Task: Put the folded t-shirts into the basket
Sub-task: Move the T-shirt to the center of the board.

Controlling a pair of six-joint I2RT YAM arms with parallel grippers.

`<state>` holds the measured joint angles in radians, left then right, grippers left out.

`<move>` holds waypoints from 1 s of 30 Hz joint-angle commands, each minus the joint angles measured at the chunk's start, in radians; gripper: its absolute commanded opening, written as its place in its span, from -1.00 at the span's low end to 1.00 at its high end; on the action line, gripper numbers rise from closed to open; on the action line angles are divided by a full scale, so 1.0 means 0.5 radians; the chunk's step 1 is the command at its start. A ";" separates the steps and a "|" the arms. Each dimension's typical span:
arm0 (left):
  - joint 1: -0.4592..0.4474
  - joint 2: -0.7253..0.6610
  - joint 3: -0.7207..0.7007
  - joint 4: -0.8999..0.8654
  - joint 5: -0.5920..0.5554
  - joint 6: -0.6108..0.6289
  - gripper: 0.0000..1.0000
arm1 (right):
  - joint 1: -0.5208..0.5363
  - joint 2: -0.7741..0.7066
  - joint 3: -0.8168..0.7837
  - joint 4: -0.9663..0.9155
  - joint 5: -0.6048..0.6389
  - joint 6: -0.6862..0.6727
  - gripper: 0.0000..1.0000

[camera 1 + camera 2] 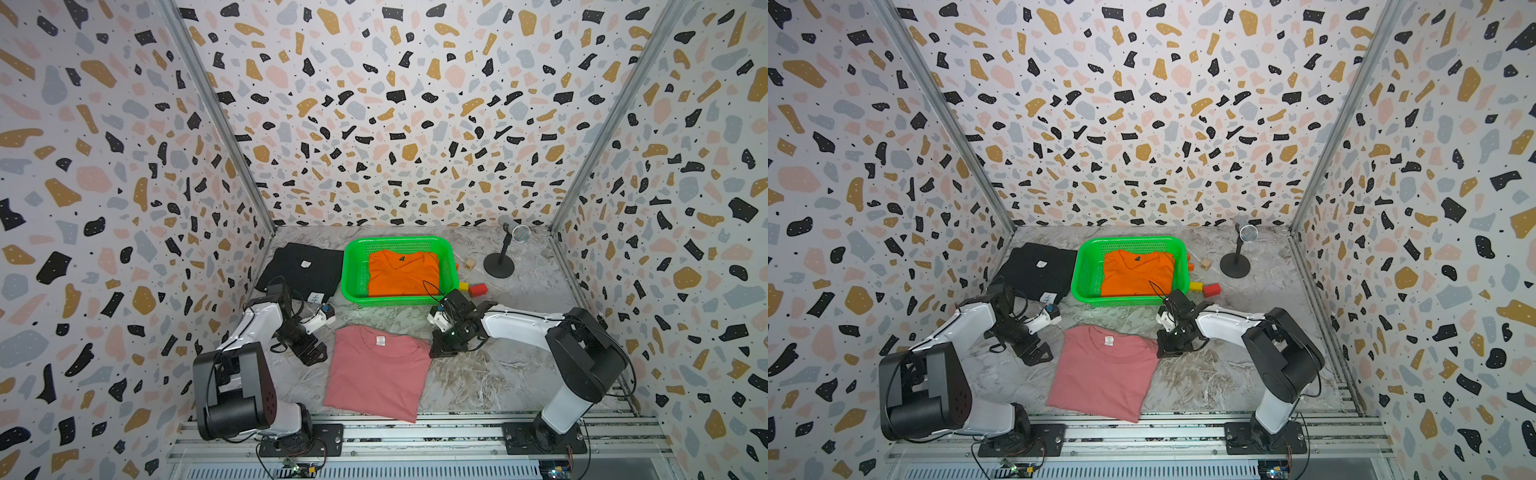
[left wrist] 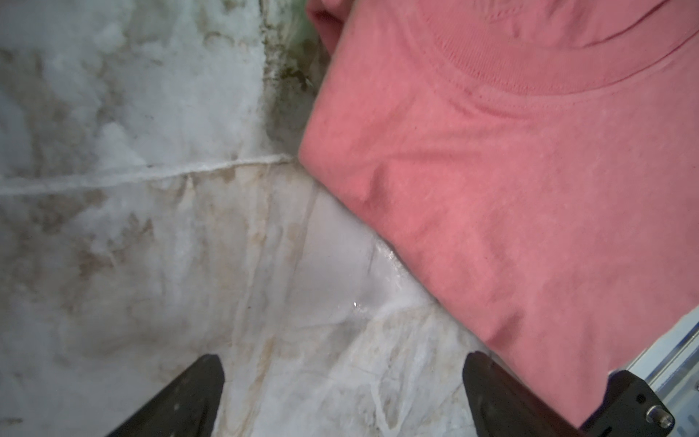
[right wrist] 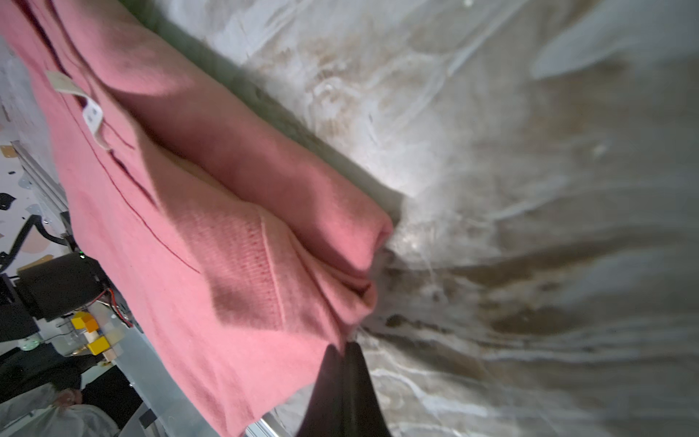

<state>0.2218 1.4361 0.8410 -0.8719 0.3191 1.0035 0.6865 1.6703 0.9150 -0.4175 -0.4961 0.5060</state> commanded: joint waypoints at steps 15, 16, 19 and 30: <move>-0.362 0.023 0.101 -0.270 0.227 -0.164 1.00 | -0.370 -0.437 -0.045 -0.450 -0.257 0.069 -0.84; -0.365 0.024 0.107 -0.263 0.236 -0.180 1.00 | -0.370 -0.438 -0.072 -0.303 -0.344 0.185 -0.82; -0.378 0.036 0.094 -0.245 0.229 -0.193 1.00 | -0.369 -0.430 -0.072 -0.242 -0.265 0.316 -0.48; -0.511 0.082 0.170 -0.148 0.354 -0.442 1.00 | -0.501 -0.673 -0.277 -0.417 0.115 0.290 -0.20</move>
<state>-0.0174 1.4635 0.8829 -0.9630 0.4400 0.8532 0.4541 1.3659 0.7986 -0.5995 -0.4736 0.6514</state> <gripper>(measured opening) 0.998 0.402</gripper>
